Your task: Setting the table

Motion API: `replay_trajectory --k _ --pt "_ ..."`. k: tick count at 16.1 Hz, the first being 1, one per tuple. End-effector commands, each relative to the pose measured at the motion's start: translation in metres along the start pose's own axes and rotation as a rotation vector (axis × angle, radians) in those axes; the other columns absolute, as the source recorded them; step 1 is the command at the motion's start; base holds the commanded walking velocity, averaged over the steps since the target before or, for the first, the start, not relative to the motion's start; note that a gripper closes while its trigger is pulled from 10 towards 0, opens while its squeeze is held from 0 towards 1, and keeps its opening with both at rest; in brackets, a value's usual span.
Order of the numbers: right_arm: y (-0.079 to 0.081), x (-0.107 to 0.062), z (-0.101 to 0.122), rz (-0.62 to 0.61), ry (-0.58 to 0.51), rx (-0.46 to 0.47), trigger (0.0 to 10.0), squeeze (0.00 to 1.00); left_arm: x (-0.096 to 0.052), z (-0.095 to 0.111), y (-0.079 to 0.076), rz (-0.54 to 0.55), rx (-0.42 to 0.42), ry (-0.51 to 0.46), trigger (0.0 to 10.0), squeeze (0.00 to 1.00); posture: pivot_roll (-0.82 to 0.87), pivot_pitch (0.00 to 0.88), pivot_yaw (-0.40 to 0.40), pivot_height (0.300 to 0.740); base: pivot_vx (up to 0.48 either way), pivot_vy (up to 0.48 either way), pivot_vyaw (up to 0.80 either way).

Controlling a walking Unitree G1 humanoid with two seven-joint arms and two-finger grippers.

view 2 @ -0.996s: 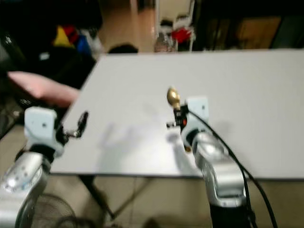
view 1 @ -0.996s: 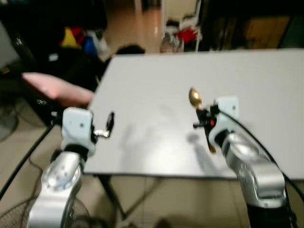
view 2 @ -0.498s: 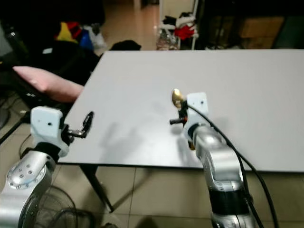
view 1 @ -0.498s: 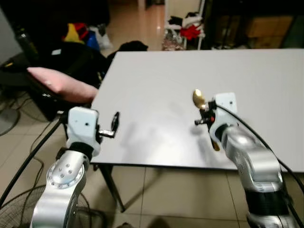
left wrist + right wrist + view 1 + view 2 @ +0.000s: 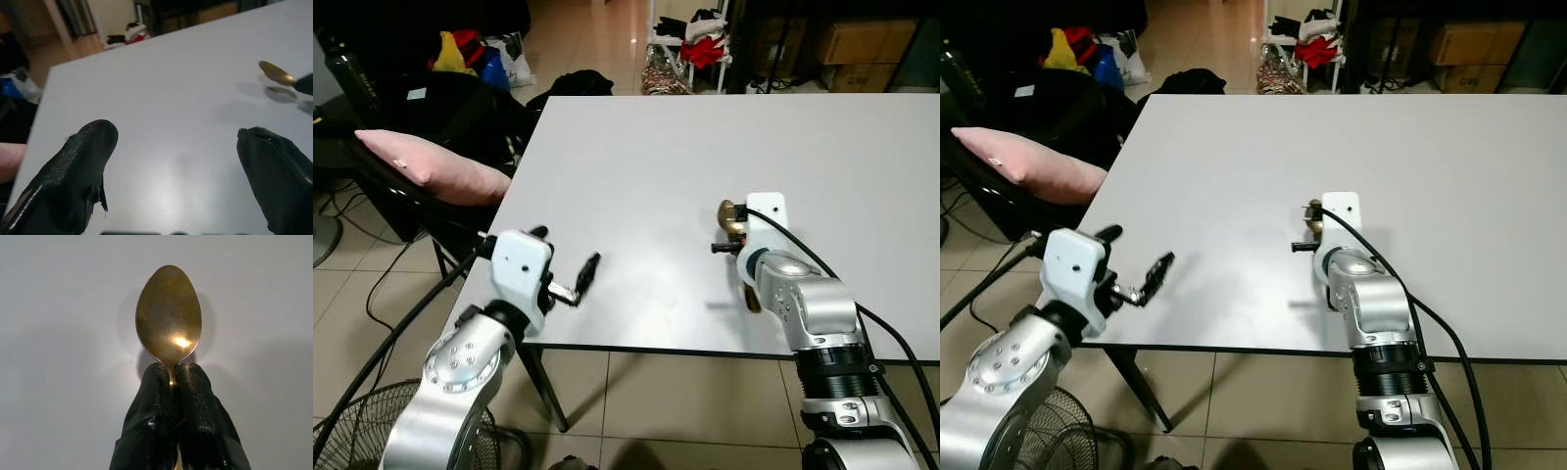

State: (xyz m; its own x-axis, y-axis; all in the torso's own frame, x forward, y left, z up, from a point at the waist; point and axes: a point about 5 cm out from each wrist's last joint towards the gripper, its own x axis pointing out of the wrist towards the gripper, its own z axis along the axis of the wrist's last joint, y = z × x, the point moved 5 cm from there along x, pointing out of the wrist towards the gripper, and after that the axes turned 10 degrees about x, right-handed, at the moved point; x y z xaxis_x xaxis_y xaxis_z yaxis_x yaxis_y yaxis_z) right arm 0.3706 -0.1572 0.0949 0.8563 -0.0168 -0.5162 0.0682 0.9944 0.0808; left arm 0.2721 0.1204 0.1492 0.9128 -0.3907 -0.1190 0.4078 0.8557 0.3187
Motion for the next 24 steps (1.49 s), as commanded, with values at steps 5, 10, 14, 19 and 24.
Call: replay_trajectory --k 5,10,14,19,24 --pt "-0.016 -0.003 -0.003 -0.031 0.026 0.032 10.0 0.0 -0.011 -0.004 -0.032 -0.222 -0.016 0.024 10.0 0.0 -0.09 0.0 0.074 0.74 0.0 0.0 0.0" --pt "-0.028 -0.005 -0.009 -0.008 0.093 0.048 10.0 0.0 -0.018 -0.002 -0.044 -0.321 -0.017 0.019 10.0 0.0 -0.1 0.0 0.085 0.74 0.0 0.0 0.0" --pt "-0.037 -0.001 -0.005 -0.014 0.095 0.043 10.0 0.0 -0.02 -0.002 -0.047 -0.341 -0.016 0.02 10.0 0.0 -0.1 0.0 0.085 0.74 0.0 0.0 0.0" --pt "-0.039 0.003 -0.004 -0.006 0.108 0.034 10.0 0.0 -0.022 -0.003 -0.049 -0.356 -0.02 0.025 10.0 0.0 -0.09 0.0 0.082 0.74 0.0 0.0 0.0" --pt "-0.041 0.004 -0.004 -0.011 0.114 0.041 10.0 1.0 -0.022 -0.002 -0.049 -0.353 -0.017 0.024 10.0 0.0 -0.09 0.0 0.081 0.74 0.0 0.0 0.0"
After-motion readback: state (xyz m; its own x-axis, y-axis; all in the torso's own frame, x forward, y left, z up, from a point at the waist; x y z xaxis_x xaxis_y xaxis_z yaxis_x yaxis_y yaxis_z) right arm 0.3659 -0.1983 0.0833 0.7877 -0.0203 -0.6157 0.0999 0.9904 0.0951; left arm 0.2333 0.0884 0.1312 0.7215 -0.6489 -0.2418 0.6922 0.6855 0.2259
